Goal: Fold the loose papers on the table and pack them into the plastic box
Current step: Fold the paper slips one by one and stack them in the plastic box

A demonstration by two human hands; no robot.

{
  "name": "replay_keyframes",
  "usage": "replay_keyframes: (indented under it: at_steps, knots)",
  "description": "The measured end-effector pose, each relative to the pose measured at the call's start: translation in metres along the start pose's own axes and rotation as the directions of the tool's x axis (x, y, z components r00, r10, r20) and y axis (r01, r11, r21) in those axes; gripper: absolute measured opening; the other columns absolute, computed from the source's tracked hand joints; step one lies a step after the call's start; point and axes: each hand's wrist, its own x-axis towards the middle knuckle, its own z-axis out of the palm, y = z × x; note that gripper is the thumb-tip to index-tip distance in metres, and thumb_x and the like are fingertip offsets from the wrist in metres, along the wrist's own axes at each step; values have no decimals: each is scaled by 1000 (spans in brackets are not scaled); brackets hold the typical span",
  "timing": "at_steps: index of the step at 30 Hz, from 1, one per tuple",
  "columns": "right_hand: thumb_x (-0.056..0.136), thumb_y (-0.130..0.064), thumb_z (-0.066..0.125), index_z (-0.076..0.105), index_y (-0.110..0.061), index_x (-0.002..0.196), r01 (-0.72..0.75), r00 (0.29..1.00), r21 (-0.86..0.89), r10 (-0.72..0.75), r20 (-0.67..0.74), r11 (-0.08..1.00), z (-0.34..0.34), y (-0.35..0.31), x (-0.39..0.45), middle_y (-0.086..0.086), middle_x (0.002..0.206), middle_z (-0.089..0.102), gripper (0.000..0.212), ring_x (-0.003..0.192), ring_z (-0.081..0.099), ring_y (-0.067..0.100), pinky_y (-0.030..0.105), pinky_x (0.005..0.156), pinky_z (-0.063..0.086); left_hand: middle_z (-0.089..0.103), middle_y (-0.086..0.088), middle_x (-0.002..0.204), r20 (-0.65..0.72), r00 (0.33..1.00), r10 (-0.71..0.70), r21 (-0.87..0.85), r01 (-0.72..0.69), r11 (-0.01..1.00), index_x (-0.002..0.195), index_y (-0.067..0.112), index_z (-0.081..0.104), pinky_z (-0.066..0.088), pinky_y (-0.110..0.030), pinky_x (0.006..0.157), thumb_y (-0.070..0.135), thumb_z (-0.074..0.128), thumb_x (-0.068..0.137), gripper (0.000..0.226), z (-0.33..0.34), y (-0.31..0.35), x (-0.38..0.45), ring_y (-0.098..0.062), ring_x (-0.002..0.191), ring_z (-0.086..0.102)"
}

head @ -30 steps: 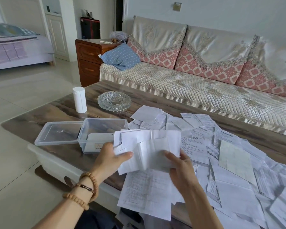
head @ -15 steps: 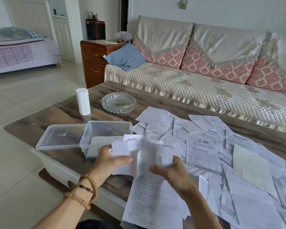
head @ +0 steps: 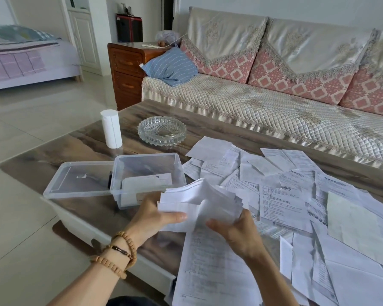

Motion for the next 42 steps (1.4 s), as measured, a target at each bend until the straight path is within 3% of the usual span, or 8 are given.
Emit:
replay_keyframes:
  at_steps: [5,12,21,24,32,34,36,42]
  knots:
    - [75,6,77,75,-11,78,43,999,246,-34,-41,968,2,-6,3,4,74,75,17,69,72,15,26,60,56,76,-1,90,2,999,51,-38,-51,998,93,15,72,56,-24,71,-1,82,71,29,-13,6,6,-13,87,71]
    - [77,0,78,75,-8,86,3,1000,173,2,-29,985,4,-1,3,9,82,76,12,76,73,21,33,68,59,74,19,91,-19,999,29,117,-27,993,94,30,70,54,-29,86,18,79,79,20,-4,-4,4,3,88,67]
    - [87,-10,70,73,-10,80,-4,991,3,3,134,1000,54,-21,21,-2,74,72,8,72,69,13,25,61,54,74,20,83,-217,976,6,84,12,996,92,24,70,50,-10,61,24,68,89,4,-54,2,-25,2,82,68]
    - [88,-11,66,72,-11,84,-17,993,-66,25,114,998,77,-26,43,-3,78,70,7,74,67,11,25,63,54,74,16,81,-244,969,-35,134,70,988,89,29,66,55,-20,68,29,69,89,3,-76,1,-10,-6,81,68]
    - [76,3,75,76,-15,83,-54,980,298,-6,197,953,104,-43,73,3,86,75,19,83,70,18,36,75,58,74,-1,103,-283,951,-129,-71,113,991,110,20,65,56,-44,88,42,85,68,51,-113,7,18,-21,96,70]
    - [76,4,76,75,-12,89,-51,977,277,-10,214,960,107,-40,71,8,93,76,21,90,71,25,41,79,58,72,0,107,-292,946,-141,-42,135,990,116,24,61,56,-47,88,59,88,50,79,-128,5,10,-21,99,69]
    - [80,2,74,73,-7,96,-42,966,214,-16,260,976,114,-32,63,15,98,74,18,93,70,33,46,80,58,69,-1,107,-288,945,-153,37,171,985,116,26,60,56,-49,86,55,84,57,70,-140,5,-1,-23,100,67]
    - [82,-5,68,66,-5,100,-238,935,-50,243,259,970,134,-20,34,14,78,70,18,50,62,21,26,48,50,72,4,101,-268,925,-268,200,326,924,106,22,68,53,-40,91,29,84,70,40,-157,-15,-24,-19,100,66]
